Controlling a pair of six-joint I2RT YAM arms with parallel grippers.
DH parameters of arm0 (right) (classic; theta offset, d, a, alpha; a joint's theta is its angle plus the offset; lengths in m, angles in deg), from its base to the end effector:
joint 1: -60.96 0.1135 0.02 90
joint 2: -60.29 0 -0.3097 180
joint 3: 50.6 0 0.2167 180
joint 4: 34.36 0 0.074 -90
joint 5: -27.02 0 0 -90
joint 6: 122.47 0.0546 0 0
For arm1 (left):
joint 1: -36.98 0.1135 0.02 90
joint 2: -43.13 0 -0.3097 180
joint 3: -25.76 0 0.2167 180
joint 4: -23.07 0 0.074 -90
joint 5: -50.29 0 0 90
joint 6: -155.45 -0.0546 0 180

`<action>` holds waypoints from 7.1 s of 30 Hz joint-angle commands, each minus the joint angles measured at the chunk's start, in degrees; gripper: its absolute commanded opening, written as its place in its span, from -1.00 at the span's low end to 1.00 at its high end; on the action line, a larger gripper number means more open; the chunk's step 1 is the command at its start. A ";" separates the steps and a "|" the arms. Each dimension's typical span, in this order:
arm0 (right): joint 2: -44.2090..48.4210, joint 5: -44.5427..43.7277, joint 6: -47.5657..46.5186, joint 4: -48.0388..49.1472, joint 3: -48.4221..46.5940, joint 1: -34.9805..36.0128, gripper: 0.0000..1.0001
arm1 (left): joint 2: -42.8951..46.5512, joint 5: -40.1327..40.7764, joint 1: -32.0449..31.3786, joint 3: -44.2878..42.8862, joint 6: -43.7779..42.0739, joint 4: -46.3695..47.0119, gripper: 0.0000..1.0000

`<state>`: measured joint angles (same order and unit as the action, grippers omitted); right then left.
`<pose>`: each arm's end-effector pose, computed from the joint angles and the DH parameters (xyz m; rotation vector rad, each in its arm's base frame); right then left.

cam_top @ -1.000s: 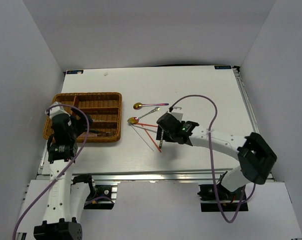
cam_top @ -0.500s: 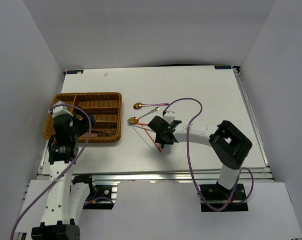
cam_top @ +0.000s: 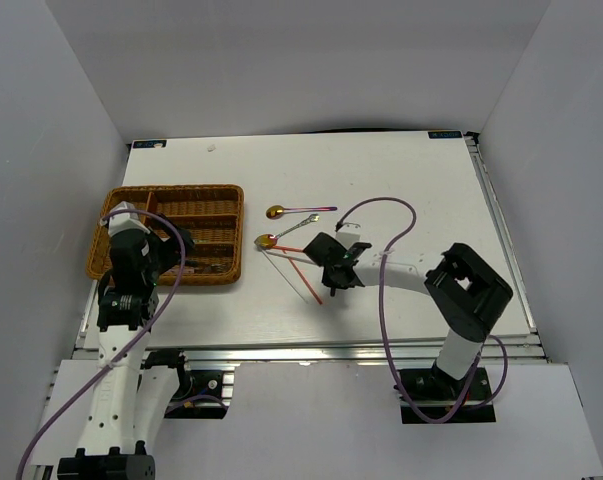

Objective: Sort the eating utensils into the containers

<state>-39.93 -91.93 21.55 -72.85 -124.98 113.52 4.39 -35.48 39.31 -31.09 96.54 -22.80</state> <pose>0.2172 0.2402 0.2141 0.1772 2.4745 0.0702 0.0978 0.0080 0.3148 -0.6368 1.9614 -0.2354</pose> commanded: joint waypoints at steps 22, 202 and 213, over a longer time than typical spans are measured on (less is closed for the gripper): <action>29.97 -1.30 -16.12 -0.71 18.14 -10.72 -1.00 | 1.47 -2.10 -5.40 -0.01 0.02 1.49 0.96; -18.18 42.13 -72.49 6.77 -44.98 -24.96 -1.00 | -6.34 -28.75 -3.82 2.10 4.02 17.90 0.96; 15.48 40.38 -49.19 20.13 -10.35 -9.59 -1.00 | -13.37 -22.08 -26.40 4.48 25.69 50.90 0.96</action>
<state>-28.55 -52.09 -35.45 -58.40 -139.93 100.82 -7.66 -61.21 17.17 -23.33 120.21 22.55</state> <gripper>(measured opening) 0.023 0.982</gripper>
